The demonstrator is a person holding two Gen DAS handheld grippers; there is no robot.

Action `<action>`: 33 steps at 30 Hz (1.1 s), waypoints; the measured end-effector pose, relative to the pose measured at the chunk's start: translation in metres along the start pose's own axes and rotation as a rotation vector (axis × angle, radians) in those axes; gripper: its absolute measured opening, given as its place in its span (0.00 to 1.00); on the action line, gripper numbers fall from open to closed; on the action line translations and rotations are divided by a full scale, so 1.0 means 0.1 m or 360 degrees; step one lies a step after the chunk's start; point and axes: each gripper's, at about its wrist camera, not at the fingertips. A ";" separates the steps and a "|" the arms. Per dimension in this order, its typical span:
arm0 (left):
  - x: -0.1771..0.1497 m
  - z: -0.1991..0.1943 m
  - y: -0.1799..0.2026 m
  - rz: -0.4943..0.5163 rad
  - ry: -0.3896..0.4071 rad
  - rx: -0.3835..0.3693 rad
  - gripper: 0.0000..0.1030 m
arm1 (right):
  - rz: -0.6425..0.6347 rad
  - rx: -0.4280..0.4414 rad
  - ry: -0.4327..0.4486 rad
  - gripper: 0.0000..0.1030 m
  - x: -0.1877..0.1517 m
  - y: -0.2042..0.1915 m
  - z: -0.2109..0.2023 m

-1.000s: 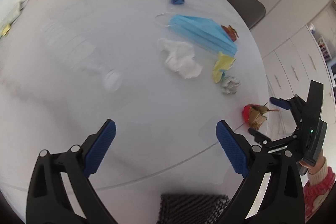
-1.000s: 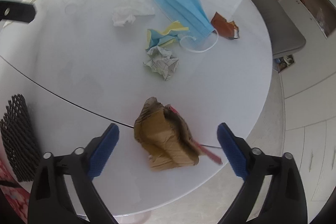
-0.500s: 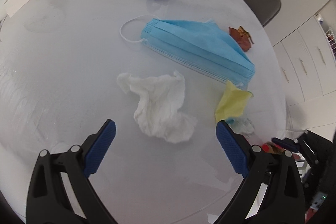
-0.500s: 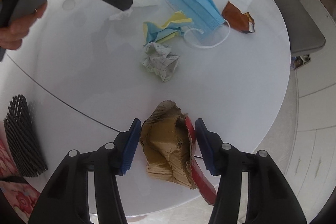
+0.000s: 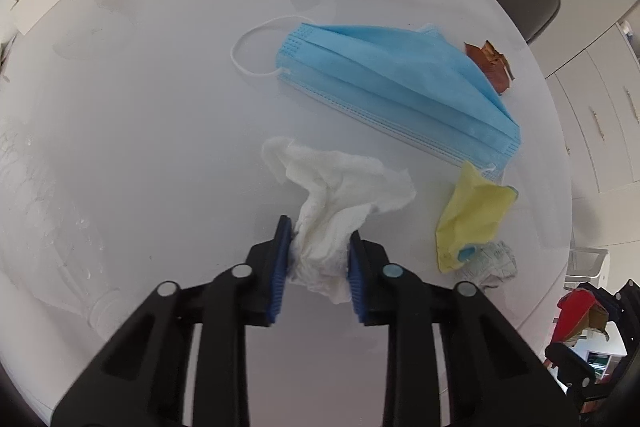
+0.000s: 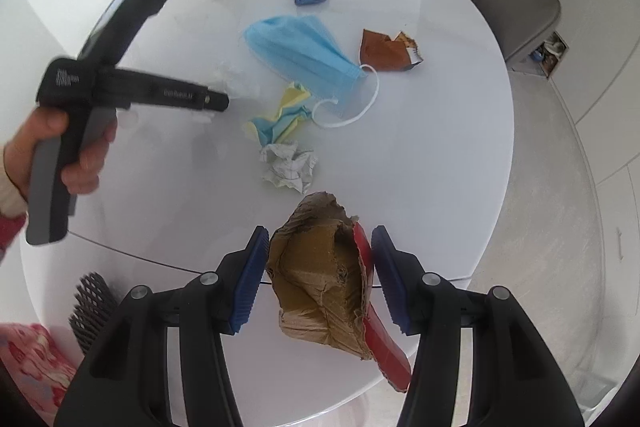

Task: Collect trash
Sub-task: 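Grasp the white tissue with the left tool, then drop the brown paper into the bin while the left tool carries the tissue there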

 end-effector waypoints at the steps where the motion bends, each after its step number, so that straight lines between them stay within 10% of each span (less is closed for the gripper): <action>1: -0.02 -0.04 0.01 0.0005 0.0015 0.0008 0.24 | 0.0029 0.0012 0.0012 0.52 -0.01 0.00 -0.04; 17: -1.22 -1.36 0.68 0.0288 0.0138 -0.0183 0.24 | 0.0362 0.0077 0.0125 0.52 -1.24 0.13 -0.91; 33: -2.53 -1.53 1.84 0.0675 0.0016 -0.0365 0.24 | 0.0611 -0.0014 0.0029 0.52 -2.70 0.36 -1.01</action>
Point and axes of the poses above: each gripper's, at about its wrist camera, not at the fingertips, and z roughly the way its jaws point, y to its right, x to its top, and after that the axes turned 13 degrees about z, right-handed
